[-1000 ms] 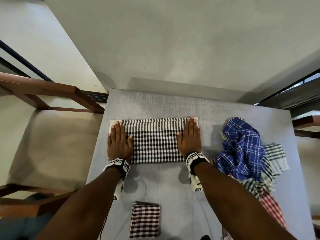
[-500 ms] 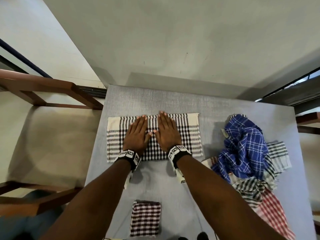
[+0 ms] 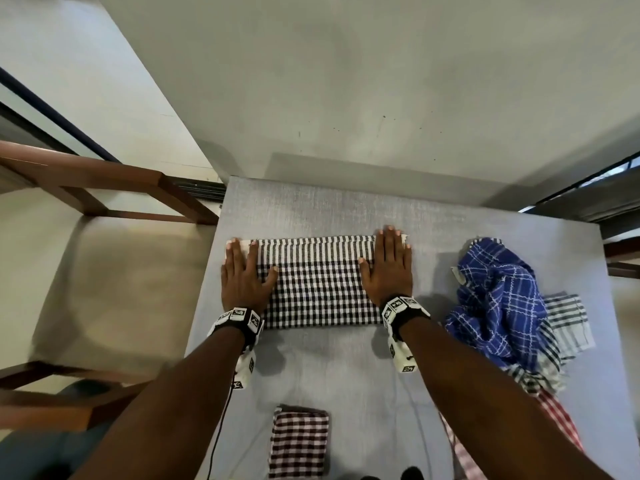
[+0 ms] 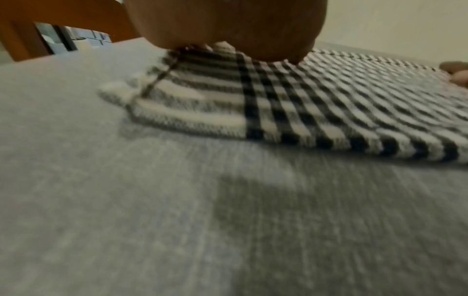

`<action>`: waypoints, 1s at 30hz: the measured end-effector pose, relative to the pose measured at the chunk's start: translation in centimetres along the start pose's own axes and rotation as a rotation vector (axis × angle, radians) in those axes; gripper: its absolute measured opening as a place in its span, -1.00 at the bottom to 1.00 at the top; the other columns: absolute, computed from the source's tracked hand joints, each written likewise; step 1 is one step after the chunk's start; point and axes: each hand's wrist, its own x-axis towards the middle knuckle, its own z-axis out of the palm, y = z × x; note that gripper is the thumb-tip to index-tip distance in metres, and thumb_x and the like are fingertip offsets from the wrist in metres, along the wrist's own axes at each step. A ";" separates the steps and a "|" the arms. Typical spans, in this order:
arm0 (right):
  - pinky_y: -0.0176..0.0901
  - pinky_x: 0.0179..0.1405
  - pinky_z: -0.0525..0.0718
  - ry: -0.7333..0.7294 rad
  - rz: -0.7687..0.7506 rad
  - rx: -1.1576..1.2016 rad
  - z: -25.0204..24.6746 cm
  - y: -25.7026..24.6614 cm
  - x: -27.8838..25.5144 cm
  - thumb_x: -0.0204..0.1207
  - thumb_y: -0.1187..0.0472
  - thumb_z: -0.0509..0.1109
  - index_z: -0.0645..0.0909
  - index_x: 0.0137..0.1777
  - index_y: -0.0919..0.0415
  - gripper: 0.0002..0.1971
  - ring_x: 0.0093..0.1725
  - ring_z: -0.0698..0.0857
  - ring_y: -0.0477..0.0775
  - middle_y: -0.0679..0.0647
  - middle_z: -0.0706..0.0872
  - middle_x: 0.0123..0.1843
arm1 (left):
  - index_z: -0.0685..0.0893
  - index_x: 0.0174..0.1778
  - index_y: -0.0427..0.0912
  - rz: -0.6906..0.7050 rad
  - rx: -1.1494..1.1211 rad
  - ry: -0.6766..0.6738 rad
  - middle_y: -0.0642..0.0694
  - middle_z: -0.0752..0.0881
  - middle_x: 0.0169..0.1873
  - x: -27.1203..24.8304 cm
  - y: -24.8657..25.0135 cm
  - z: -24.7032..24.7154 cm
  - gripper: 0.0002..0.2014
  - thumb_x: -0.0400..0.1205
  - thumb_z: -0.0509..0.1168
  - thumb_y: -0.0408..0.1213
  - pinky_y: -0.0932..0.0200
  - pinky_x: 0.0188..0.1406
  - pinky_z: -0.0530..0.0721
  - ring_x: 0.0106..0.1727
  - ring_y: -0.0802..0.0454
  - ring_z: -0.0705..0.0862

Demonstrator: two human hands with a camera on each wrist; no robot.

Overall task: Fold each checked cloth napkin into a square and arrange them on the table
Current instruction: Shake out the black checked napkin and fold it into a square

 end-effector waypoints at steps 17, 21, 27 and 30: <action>0.26 0.68 0.00 -0.128 -0.187 -0.006 2.4 -9.9 -6.9 0.70 -0.15 0.02 0.00 0.75 0.20 -0.29 0.75 -0.12 0.11 0.12 -0.04 0.78 | 0.13 0.69 -0.11 0.196 0.172 -0.091 -0.14 0.04 0.70 -6.2 3.6 3.0 -0.34 0.69 -0.10 0.13 -0.20 0.65 0.04 0.71 -0.09 -0.03; 0.24 0.69 -0.02 -0.148 -0.223 -0.021 1.7 -8.0 -7.6 0.66 -0.25 0.02 -0.03 0.75 0.17 -0.22 0.75 -0.17 0.07 0.09 -0.07 0.78 | 0.09 0.70 0.01 0.234 0.191 -0.059 -0.07 0.03 0.70 -6.8 0.6 2.0 -0.34 0.68 -0.11 0.18 -0.18 0.66 0.04 0.72 -0.06 -0.08; 0.23 0.70 -0.03 -0.170 -0.082 -0.023 0.6 -3.3 -8.2 0.66 -0.35 -0.11 -0.19 0.75 0.17 -0.17 0.74 -0.26 0.08 0.10 -0.22 0.78 | -0.04 0.71 0.07 0.180 0.155 -0.123 -0.03 -0.08 0.71 -6.9 -0.5 1.4 -0.18 0.59 -0.14 0.44 -0.23 0.66 -0.08 0.71 -0.04 -0.23; 0.25 0.69 -0.01 -0.210 -0.138 -0.015 -0.2 -1.4 -8.4 0.66 -0.36 -0.13 -0.24 0.74 0.21 -0.15 0.73 -0.31 0.08 0.13 -0.28 0.77 | -0.08 0.71 0.03 0.197 0.169 -0.123 -0.10 -0.14 0.71 -7.2 0.4 0.7 -0.06 0.51 -0.08 0.52 -0.20 0.65 -0.25 0.71 -0.09 -0.23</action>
